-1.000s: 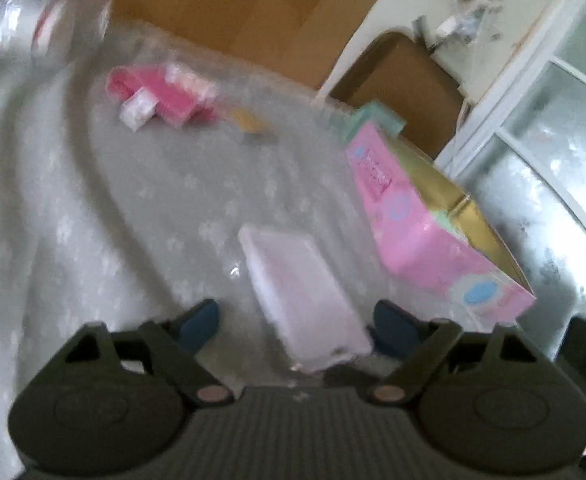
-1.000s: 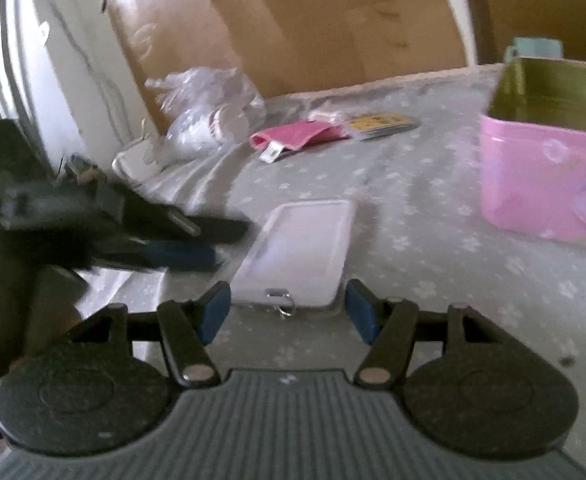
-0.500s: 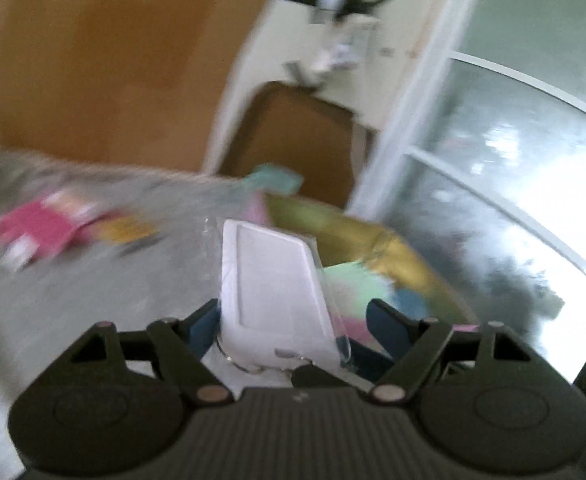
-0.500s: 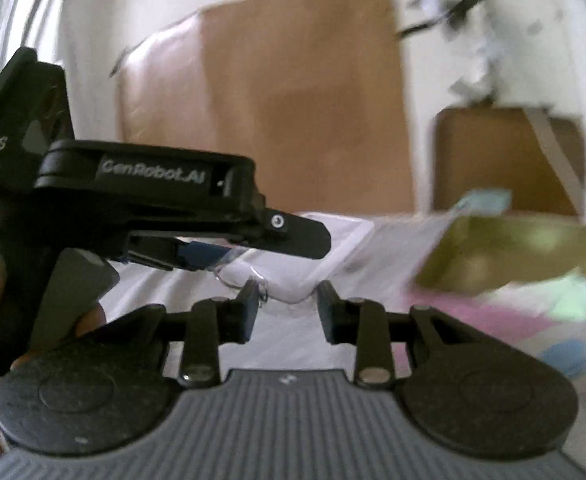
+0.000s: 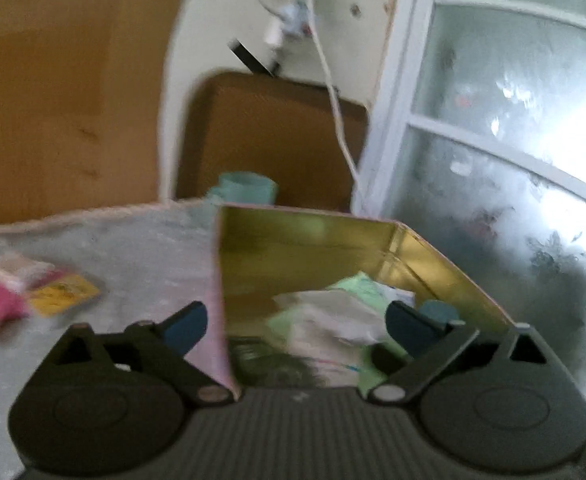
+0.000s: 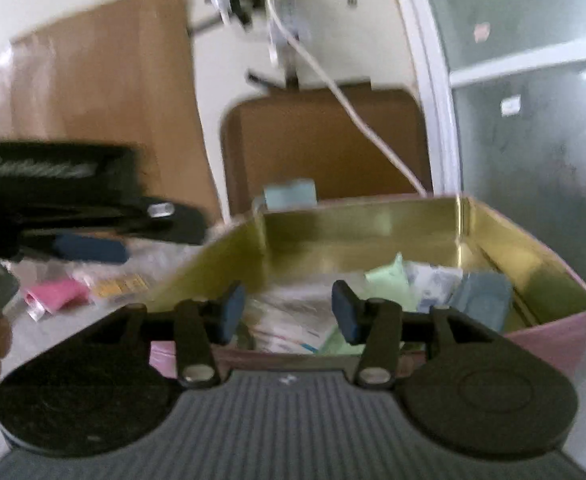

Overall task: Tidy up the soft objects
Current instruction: 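Carry the badge holder into the pink tin and open the left gripper, then move the right gripper to the yellow card pack and grasp it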

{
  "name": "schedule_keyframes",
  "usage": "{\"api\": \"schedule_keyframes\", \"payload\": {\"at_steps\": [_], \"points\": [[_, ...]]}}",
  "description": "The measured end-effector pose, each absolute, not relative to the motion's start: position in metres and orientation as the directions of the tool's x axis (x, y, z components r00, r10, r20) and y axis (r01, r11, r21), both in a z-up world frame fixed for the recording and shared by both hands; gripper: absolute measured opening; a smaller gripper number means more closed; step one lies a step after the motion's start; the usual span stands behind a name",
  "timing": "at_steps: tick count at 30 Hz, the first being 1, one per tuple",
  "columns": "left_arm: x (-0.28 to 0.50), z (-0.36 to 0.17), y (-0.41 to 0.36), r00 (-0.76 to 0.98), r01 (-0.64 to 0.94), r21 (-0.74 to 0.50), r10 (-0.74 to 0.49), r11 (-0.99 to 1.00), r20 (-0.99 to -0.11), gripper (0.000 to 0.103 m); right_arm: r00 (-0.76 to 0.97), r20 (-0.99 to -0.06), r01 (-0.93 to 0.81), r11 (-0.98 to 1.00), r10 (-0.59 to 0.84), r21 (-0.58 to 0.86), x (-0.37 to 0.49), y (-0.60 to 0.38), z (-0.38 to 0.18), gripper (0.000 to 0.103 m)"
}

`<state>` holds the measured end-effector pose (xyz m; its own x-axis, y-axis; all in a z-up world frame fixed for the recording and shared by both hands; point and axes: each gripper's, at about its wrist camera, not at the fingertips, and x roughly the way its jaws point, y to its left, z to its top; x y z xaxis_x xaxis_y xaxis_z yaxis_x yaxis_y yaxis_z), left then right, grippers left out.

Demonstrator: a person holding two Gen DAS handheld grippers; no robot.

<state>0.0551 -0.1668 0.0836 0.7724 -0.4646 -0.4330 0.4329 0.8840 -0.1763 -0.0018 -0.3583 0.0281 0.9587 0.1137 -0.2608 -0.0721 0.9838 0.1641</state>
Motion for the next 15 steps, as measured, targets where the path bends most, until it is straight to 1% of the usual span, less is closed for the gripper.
{"api": "schedule_keyframes", "payload": {"at_steps": [2,4,6,9,12,15], "points": [[0.043,0.081,-0.143,0.802,0.403,-0.152,-0.428,0.902,-0.416,0.102,0.968,-0.223,-0.077,0.985,0.111,0.154,-0.016,-0.356,0.027,0.052],[0.034,0.075,-0.118,0.816,0.368,-0.153,-0.398,0.917,-0.419,0.102,0.972,-0.198,-0.095,0.98,0.13,0.174,-0.025,-0.352,0.025,0.052],[0.03,0.065,-0.094,0.826,0.318,-0.142,-0.348,0.937,-0.443,0.102,0.969,-0.189,-0.118,0.973,0.157,0.199,-0.031,-0.343,0.025,0.052],[0.029,0.046,-0.051,0.837,0.194,-0.097,-0.216,0.976,-0.503,0.102,0.964,-0.173,-0.164,0.965,0.2,0.205,-0.037,-0.326,0.027,0.052],[0.03,0.033,-0.005,0.842,0.062,-0.081,-0.096,0.995,-0.531,0.102,0.94,-0.182,-0.255,0.95,0.287,0.18,-0.038,-0.297,0.035,0.052],[0.03,0.028,0.03,0.859,-0.038,-0.06,0.002,0.997,-0.511,0.102,0.897,-0.214,-0.356,0.919,0.387,0.168,-0.032,-0.264,0.043,0.053]]}}
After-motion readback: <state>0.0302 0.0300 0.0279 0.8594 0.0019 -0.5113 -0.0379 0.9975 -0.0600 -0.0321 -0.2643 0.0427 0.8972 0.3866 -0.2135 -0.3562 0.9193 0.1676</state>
